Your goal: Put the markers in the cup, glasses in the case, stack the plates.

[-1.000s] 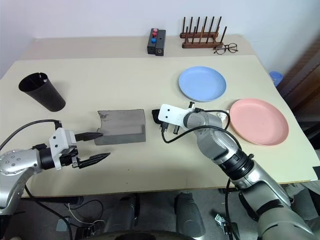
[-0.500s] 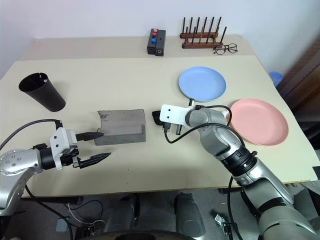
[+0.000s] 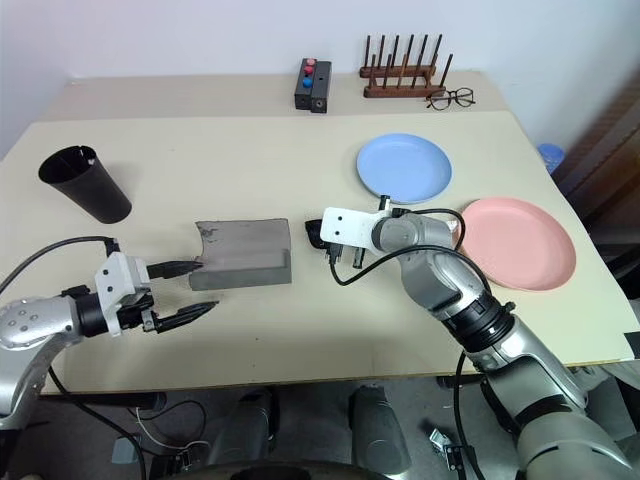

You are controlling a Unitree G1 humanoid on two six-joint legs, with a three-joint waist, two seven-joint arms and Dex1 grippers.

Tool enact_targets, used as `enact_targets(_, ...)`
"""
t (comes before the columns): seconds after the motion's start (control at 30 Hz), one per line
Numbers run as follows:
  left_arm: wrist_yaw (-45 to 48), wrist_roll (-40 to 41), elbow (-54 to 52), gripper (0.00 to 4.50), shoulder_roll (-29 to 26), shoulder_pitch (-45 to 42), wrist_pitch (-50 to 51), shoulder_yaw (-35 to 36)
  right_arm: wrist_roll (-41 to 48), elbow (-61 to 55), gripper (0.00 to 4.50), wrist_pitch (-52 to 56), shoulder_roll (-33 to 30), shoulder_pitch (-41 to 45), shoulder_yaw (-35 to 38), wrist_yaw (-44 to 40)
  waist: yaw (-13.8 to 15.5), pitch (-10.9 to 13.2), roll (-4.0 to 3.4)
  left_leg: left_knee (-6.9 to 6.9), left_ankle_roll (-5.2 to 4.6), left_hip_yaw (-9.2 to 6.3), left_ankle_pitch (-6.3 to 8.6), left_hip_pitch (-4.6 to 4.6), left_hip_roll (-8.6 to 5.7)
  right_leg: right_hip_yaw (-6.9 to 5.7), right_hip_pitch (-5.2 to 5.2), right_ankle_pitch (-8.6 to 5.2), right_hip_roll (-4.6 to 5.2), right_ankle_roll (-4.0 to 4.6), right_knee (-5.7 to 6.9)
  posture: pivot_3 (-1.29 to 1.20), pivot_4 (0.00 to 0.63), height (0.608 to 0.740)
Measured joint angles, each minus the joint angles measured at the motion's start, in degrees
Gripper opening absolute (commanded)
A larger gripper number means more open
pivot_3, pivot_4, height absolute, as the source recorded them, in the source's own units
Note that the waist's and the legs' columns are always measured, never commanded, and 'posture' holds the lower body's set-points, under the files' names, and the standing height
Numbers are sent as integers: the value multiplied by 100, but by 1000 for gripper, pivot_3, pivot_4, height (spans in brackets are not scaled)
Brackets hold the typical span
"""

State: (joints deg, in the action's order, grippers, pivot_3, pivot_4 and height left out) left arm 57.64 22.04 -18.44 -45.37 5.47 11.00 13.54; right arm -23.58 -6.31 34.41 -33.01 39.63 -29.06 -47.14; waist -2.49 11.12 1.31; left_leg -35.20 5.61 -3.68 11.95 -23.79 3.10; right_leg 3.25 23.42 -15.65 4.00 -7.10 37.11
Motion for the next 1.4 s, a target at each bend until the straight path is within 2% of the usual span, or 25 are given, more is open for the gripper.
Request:
enact_targets(0.3,-153,212,397,3623,-123,224,-84,1178,472,-1112,29,620,99,354,266,-790,-18,4,-6,11,0,0,0,-1,2,-1,9,0,-1,-1,0,0,150,740)
enact_targets(0.4,-113,96,623,3623,-196,493,-261,1357,511,-1239,29,757,370,463,161,-831,-15,4,-6,9,0,2,0,-2,2,0,9,-1,0,2,-1,0,150,740)
enact_targets(0.53,-102,85,759,3623,-273,554,-307,1510,714,-1242,29,907,1055,697,-158,-837,-8,4,-6,9,0,1,0,-2,3,-1,10,-8,-1,16,2,0,150,740)
enact_targets(0.73,-190,110,548,3623,-404,541,-100,1558,807,-600,29,840,1832,1066,-567,-620,-12,3,-5,10,1,2,0,-2,3,-1,10,-8,-1,15,1,0,150,740)
enact_targets(0.97,-146,211,190,3623,-524,740,323,1658,805,39,29,694,2402,1269,-864,-325,-24,4,-6,17,1,2,0,-3,5,-2,17,-7,-2,14,4,0,150,740)
enact_targets(1.1,-178,237,34,3623,-531,792,526,1705,792,296,29,630,2446,1268,-904,-179,-10,3,-5,15,1,2,1,-4,4,-2,15,-8,-2,15,2,0,150,740)
enact_targets(1.4,-308,249,-222,3623,-530,717,849,1704,653,130,29,711,1869,1076,-978,-228,-18,4,-6,17,1,2,1,-4,7,-2,18,-8,-5,15,3,0,150,740)
